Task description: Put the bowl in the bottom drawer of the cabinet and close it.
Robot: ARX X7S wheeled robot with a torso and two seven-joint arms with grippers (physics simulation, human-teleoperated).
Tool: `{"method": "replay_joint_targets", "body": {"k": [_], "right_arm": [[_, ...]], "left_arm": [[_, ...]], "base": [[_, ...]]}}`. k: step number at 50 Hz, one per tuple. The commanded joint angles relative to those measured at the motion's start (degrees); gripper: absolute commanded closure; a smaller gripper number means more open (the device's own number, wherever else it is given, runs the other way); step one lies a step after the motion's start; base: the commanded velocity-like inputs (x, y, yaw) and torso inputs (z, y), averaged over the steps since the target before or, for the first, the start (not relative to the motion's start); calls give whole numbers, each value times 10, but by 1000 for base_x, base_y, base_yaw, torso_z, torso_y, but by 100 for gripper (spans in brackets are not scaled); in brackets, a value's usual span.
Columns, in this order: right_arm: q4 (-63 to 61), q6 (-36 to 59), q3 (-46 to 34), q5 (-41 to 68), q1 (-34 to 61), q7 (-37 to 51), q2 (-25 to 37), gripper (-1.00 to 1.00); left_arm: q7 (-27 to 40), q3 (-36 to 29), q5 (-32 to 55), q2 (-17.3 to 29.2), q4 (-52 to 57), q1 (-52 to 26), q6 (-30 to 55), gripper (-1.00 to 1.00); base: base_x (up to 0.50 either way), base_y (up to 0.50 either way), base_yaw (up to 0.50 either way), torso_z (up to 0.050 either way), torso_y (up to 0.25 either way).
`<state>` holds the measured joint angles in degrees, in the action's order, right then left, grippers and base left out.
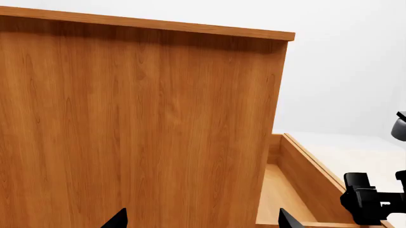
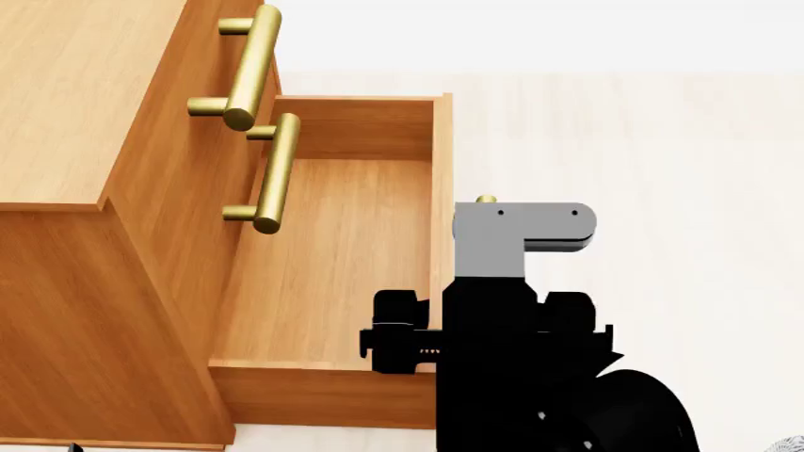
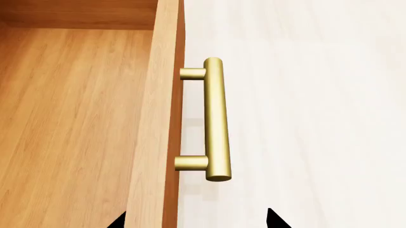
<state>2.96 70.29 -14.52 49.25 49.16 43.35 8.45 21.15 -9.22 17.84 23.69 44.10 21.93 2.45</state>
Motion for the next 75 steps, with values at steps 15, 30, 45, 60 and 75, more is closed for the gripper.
{"method": "replay_joint_targets", "body": {"k": [15,30,45,60,75], "right_arm": [[13,-9,2,2,-4,4,14,-100],[-1,-10,14,13,-16,13,25,-100],[-8,-8,28,25,-22,23,36,-100],[-12,-3,37,32,-22,37,44,-100],[-14,-7,42,35,-28,45,54,-100]], "left_arm": [[5,-4,2,4,2,-1,0,-100],[7,-8,1,7,2,-2,0,-100],[8,-10,1,9,1,-1,-2,-100],[10,-13,2,10,-2,-3,-5,-100],[10,-15,3,12,-6,-3,-9,-100]], "base": [[0,0,0,0,0],[0,0,0,0,0],[0,0,0,0,0],[0,0,0,0,0],[0,0,0,0,0]]}}
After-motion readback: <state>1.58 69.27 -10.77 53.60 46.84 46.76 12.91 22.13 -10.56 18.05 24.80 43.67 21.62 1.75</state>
